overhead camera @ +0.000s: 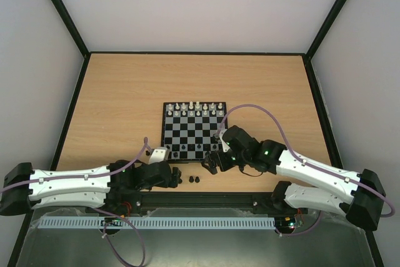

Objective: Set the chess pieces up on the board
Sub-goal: Pick up the chess piece at the center of the board.

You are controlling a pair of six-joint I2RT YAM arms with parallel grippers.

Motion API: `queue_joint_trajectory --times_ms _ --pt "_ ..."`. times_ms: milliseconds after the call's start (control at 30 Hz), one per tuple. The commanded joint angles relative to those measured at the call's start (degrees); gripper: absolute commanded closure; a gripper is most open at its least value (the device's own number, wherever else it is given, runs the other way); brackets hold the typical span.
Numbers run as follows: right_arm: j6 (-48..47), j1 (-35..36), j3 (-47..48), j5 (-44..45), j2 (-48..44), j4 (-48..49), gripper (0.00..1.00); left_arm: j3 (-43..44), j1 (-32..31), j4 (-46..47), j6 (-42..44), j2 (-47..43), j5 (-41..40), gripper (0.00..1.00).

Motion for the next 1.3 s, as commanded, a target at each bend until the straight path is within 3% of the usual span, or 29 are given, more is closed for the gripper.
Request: queue_joint_trajectory --times_ms 0,233,467,1000,1267 --pt "0.4 -0.07 -0.19 1.08 0.64 -0.69 0.0 -0.9 -0.7 0.69 -1.54 1.89 -2.3 0.01" --pt "0.16 -0.08 -0.19 0.71 0.99 -0.65 0.02 0.28 -1.38 0.16 -2.13 6.66 -3.37 0.01" --pt "0.06 -0.1 -0.49 0.08 0.01 -0.48 0.02 2.96 -3.67 -0.39 -3.33 12.36 -4.56 0.19" --pt "-0.37 -0.09 -1.22 -2.35 -3.07 0.09 0.03 8.09 -7.4 -3.05 -7.6 16.3 -7.72 0.11" --pt "-0.54 -0.08 -1.4 -2.83 -3.49 0.32 0.04 10.93 -9.87 -2.19 -6.39 22.11 -6.89 0.25"
